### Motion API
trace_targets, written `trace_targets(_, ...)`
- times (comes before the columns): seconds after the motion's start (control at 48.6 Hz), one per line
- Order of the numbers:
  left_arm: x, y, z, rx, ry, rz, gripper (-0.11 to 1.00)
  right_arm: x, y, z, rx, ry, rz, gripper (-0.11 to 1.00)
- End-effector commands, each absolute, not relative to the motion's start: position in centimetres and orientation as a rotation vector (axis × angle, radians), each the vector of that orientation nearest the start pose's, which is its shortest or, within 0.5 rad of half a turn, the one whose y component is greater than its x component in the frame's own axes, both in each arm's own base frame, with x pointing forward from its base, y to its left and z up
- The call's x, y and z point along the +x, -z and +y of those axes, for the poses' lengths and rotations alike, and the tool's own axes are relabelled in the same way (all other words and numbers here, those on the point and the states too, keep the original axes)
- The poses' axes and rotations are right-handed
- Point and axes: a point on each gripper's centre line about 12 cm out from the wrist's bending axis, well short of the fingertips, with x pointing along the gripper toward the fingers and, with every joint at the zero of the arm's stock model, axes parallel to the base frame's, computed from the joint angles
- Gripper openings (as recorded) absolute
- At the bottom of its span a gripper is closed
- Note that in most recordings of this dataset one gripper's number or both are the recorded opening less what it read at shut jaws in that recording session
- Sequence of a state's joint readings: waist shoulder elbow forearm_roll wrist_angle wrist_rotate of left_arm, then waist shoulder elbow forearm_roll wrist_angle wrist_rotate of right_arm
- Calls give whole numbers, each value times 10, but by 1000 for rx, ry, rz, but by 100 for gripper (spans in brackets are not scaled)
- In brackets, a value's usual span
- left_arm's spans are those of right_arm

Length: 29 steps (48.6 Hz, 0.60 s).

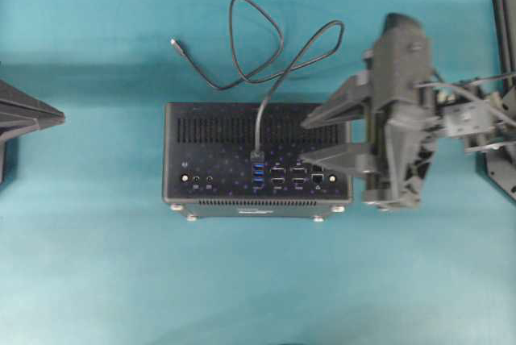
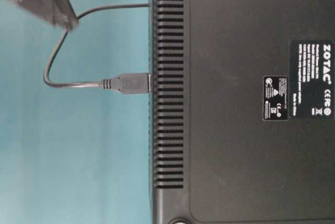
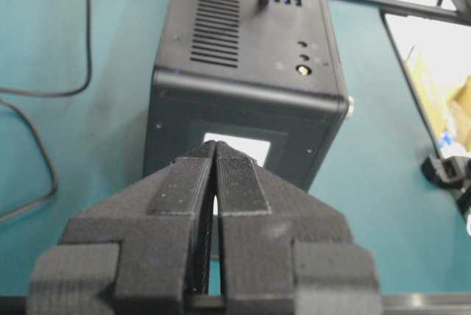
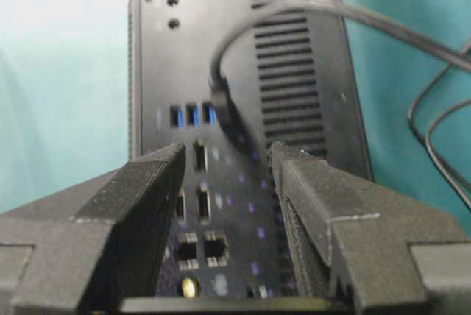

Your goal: Insert the USB into the PC box with both arms.

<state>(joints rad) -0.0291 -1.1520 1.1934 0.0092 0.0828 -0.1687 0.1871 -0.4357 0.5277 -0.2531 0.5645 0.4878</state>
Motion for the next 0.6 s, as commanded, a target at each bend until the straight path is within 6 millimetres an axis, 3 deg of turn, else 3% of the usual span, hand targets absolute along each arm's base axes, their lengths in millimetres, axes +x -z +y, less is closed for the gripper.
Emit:
trace_targets(0.0, 168, -279, -5, -159, 18, 114, 0, 311, -335, 44, 167, 28, 604, 59)
trace_targets(0.577, 162, -283, -4, -135, 22, 72, 0, 287, -336, 39, 160, 24, 572, 59)
